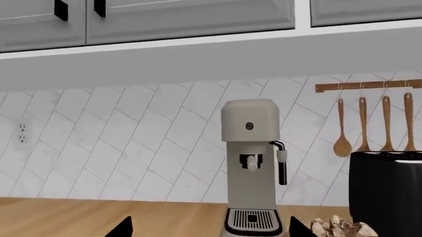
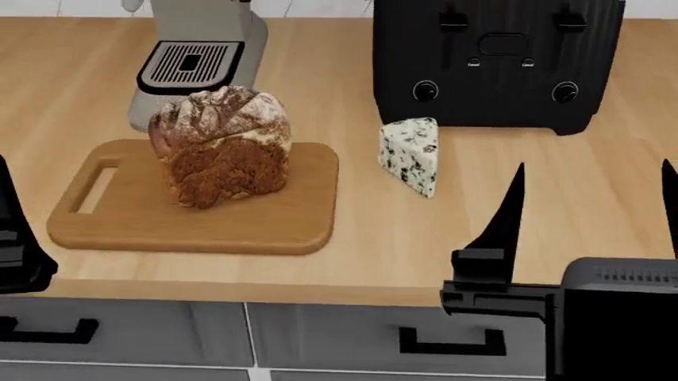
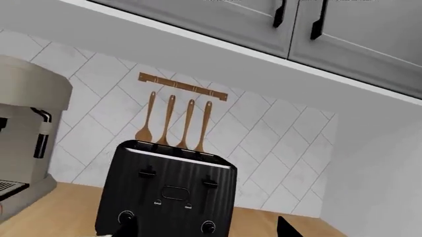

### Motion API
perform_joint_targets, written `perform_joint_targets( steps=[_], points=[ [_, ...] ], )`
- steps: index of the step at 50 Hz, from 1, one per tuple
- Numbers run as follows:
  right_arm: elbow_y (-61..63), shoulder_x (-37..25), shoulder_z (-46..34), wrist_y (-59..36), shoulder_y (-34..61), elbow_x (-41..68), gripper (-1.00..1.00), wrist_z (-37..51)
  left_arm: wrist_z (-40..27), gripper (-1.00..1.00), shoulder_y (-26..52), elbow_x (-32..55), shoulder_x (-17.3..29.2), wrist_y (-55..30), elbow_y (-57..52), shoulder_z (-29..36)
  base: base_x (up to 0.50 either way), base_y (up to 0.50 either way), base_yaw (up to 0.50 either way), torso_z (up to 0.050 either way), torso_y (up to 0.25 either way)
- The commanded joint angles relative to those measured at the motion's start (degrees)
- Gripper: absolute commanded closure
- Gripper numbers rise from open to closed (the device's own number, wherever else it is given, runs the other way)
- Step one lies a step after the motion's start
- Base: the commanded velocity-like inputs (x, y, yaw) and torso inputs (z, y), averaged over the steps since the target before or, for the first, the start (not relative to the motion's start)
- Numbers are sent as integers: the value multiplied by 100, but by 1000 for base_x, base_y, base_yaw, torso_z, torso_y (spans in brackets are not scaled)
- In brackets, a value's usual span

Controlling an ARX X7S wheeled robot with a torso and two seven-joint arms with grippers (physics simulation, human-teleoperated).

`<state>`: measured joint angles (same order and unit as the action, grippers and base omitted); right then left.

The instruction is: Pick up the wedge of cheese and place it on the slice of bread to prepare a simple cheese on bread dish.

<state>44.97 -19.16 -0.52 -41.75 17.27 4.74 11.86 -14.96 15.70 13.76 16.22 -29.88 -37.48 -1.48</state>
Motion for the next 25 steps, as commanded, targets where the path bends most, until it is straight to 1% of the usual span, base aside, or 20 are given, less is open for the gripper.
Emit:
perform_joint_targets(
  steps=[1, 9, 18, 22, 25],
  points=[
    [-57, 4, 35, 183, -127, 83, -100, -32, -24, -100, 13, 35, 16, 8, 18, -1, 273, 488, 0, 0, 0],
    [-70, 33, 122, 257, -186, 194, -100, -55, -30, -100, 5, 68, 29, 25, 47, -10, 344, 422, 0, 0, 0],
    [-138, 29, 70, 299, -193, 177, -100, -28, -32, -100, -23, 62, 48, 98, 97, 12, 421, 327, 0, 0, 0],
    [-166, 4, 62, 320, -221, 172, -100, -32, -45, -100, -28, 58, 44, 77, 87, 61, 440, 264, 0, 0, 0],
    [-62, 5, 113, 116, -144, 231, -100, -21, -62, -100, 16, 80, 49, 6, 48, 73, 449, 74, 0, 0, 0]
  ],
)
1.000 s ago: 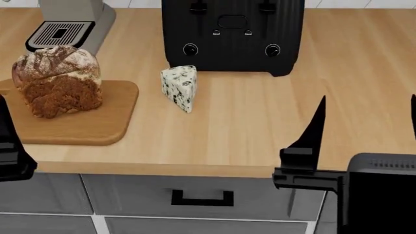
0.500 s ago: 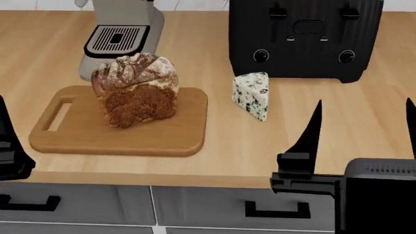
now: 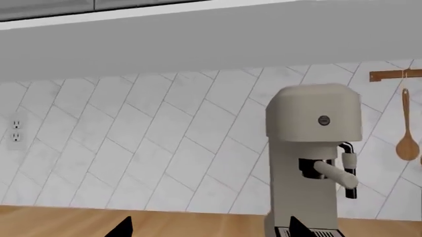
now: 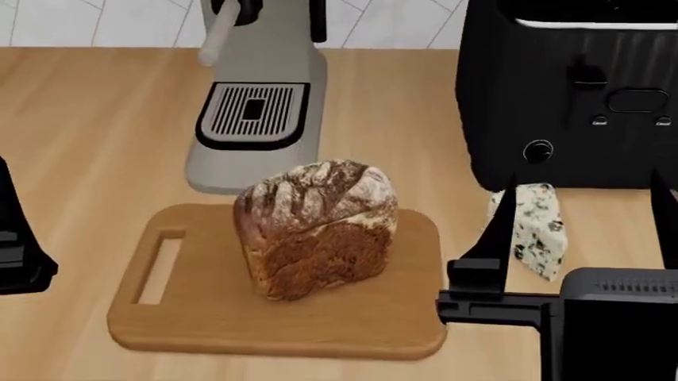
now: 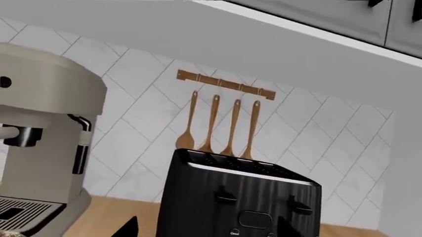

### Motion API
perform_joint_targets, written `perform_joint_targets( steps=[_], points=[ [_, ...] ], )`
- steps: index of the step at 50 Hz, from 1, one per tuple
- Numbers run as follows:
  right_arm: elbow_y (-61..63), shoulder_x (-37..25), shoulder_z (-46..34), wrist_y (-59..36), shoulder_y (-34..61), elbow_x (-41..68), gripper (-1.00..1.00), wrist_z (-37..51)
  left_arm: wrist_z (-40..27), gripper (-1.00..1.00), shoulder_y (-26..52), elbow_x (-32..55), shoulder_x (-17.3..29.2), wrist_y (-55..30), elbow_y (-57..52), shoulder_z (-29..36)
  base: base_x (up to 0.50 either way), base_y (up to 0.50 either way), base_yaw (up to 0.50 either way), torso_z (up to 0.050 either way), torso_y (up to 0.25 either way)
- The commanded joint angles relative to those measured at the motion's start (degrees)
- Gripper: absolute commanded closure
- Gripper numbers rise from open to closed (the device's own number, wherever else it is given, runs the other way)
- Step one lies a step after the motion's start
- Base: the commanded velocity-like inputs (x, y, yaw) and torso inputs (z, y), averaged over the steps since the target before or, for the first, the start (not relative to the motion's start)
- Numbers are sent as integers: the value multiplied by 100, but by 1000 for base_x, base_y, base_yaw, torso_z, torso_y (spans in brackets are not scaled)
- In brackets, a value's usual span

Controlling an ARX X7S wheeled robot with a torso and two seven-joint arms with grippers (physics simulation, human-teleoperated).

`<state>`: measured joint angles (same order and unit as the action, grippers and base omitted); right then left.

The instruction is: Pick up the wedge of cheese and place it on the slice of bread to prepare a simple cheese on bread dish.

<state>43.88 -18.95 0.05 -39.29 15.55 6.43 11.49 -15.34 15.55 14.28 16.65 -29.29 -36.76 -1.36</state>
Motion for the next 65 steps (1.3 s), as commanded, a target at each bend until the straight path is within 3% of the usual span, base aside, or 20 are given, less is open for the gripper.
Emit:
perform_joint_targets(
  steps=[1, 5, 15, 53, 65],
  points=[
    [60, -21, 85, -147, 29, 75, -100, 16, -26, -100, 26, 26, 11, -68, -44, 78, 449, 16, 0, 0, 0],
    [-162, 12, 66, 272, -207, 13, -100, 36, -43, -100, 9, 12, 16, -75, -53, 112, 448, 1, 0, 0, 0],
    [-262, 14, 5, 277, -233, -34, -100, 95, -64, -100, 0, 30, 17, -55, -2, 122, 345, 0, 0, 0, 0],
    [-331, -56, -99, 347, -350, 70, -100, 55, -108, -100, -33, 101, 35, 82, 105, 211, 49, -44, 0, 0, 0],
    [-176, -166, 40, -1051, -510, 433, -100, -89, -127, -100, -15, 92, 52, 93, 113, 287, 0, 0, 0, 0, 0]
  ],
)
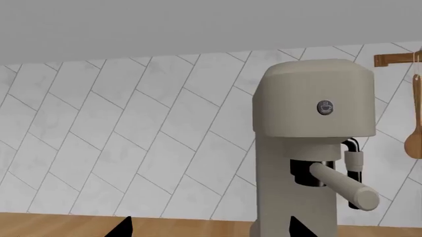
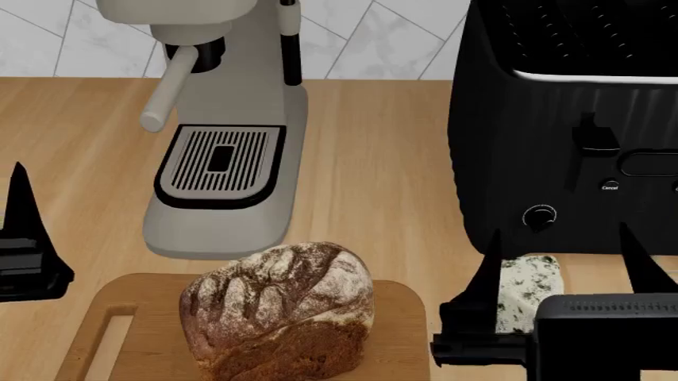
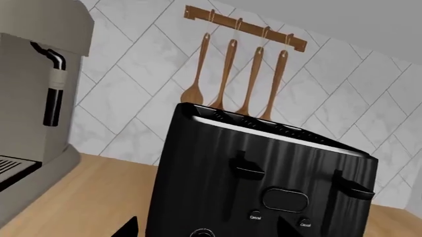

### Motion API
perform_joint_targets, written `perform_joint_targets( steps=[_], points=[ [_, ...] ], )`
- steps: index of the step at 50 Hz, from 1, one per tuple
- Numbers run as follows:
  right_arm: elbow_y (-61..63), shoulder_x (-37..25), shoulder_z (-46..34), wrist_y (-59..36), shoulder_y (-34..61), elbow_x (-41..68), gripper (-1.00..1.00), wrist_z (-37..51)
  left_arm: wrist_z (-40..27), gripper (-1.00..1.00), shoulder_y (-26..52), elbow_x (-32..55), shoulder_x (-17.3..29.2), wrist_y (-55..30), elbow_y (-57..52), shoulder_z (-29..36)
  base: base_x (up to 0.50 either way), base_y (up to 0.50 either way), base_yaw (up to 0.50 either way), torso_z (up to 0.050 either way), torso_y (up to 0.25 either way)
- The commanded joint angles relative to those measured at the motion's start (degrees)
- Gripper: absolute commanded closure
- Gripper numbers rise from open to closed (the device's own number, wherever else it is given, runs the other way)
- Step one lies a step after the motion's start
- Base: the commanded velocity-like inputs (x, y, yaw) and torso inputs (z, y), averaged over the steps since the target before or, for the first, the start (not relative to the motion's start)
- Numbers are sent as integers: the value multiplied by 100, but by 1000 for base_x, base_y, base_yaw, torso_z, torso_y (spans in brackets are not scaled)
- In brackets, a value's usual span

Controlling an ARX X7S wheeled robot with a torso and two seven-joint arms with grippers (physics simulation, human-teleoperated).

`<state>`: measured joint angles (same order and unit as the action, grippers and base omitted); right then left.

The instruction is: Pick up the wedge of cheese and place it on the slice of bread to prepare a simple cheese on bread dish.

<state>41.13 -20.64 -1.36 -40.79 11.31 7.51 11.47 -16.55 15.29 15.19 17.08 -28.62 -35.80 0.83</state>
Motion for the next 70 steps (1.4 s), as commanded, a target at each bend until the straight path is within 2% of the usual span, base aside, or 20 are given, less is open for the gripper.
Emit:
perform_joint_targets(
  steps=[1, 2, 4, 7, 15, 29, 37, 38, 55, 70],
  points=[
    [109, -43, 114, -1098, -75, 297, -100, -62, -5, -100, 9, 17, 10, 22, 17, 60, 0, 0, 0, 0, 0],
    [97, -50, 98, -1148, -70, 279, -100, -40, -13, -100, 4, 16, 13, 25, 13, 53, 0, 0, 0, 0, 0],
    [261, 92, 333, -1830, 192, 367, -100, 145, -13, -100, -13, 17, 18, 34, 7, 63, 0, 0, 0, 0, 0],
    [246, 58, 281, -2063, 231, 420, -100, 105, -10, -100, 7, 29, 40, -18, -27, 87, 0, 0, 0, 0, 0],
    [308, 205, 621, -2454, 333, 863, -100, -175, -20, -100, 25, 21, 44, 28, 28, 121, 0, 0, 0, 0, 0],
    [280, 212, 617, -2645, 390, 979, -100, -213, -42, -100, 61, 89, 79, -44, 31, 120, 0, 0, 0, 0, 0],
    [67, -15, 545, -2896, 447, 935, -100, -215, -2, -100, 98, 107, 101, -51, 116, 195, 0, 0, 0, 0, 0],
    [-53, -87, 454, -3308, 576, 914, -100, -147, -6, -100, 104, 114, 101, -75, 119, 204, 0, 0, 0, 0, 0],
    [-464, -547, 285, -3454, 902, 1223, -100, -711, -42, -100, 103, 129, 125, -54, 158, 230, 0, 0, 0, 0, 0],
    [-846, -596, 727, -2632, 339, 1333, -100, -1068, -79, -100, 111, 192, 154, -123, 149, 222, 0, 0, 0, 0, 0]
  ],
)
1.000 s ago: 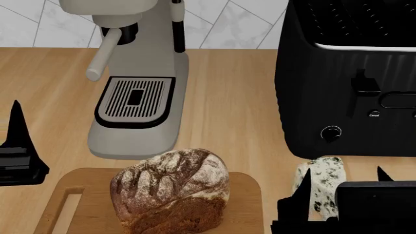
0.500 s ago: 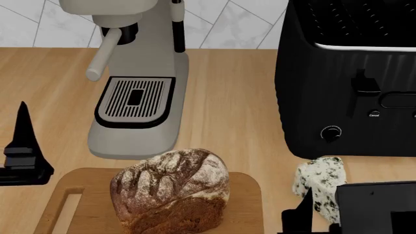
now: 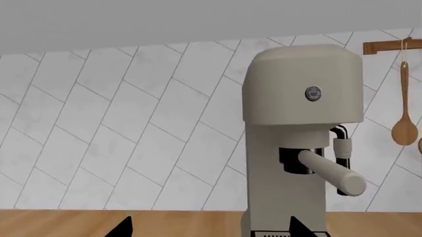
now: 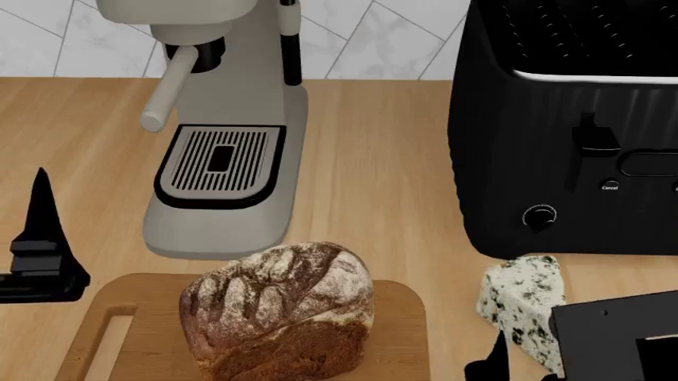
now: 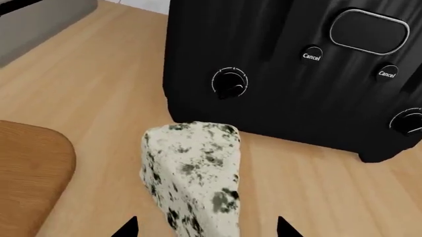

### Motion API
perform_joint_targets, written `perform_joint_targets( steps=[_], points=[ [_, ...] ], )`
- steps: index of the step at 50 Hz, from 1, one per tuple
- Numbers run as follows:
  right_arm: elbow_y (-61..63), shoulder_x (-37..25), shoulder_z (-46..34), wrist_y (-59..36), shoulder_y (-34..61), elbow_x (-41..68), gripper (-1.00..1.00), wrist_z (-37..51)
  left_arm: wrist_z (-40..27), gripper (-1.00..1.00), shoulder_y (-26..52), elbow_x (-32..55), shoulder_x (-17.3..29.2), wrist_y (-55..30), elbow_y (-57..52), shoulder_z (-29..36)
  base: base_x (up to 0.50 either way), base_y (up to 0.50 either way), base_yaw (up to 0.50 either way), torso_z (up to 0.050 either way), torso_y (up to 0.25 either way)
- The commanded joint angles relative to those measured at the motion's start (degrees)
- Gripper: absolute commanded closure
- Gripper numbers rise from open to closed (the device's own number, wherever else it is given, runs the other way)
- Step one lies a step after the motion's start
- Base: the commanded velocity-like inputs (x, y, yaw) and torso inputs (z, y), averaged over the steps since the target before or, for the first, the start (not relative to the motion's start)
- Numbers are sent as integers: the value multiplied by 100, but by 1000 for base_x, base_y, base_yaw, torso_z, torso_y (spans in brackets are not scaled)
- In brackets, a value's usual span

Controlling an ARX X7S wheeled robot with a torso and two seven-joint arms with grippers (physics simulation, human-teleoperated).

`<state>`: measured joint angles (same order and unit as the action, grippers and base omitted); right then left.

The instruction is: Pick up the wedge of cheese and place it on the slice of bread to prepare a simple cheese on bread dish.

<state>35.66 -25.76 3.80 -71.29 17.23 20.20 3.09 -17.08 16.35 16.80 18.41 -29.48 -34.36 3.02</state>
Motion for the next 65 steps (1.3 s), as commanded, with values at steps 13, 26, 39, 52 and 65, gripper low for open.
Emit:
perform_joint_targets(
  steps=[13, 26, 39, 52, 65],
  points=[
    [-852, -36, 36, 755, 3, -37, -100, -257, -83, -100, -15, 18, 43, -26, -53, 24, 0, 0, 0, 0, 0],
    [-1357, -9, -162, 1144, 32, -154, 100, -313, -109, -100, -12, 36, 51, 4, -37, 37, 0, 0, 0, 0, 0],
    [-574, -71, -181, 600, 111, -48, 100, -167, -116, -100, -30, 55, 78, 47, -32, 47, 2, 0, 1, 0, 0],
    [677, -143, 32, -412, 462, 286, 100, -28, -140, -100, -13, 71, 102, 40, -10, 61, 0, 0, 0, 0, 0],
    [1378, -146, -201, -1514, 1552, 725, 100, -42, -205, -100, -11, 43, 123, 14, -11, 89, 0, 0, 0, 0, 0]
  ],
)
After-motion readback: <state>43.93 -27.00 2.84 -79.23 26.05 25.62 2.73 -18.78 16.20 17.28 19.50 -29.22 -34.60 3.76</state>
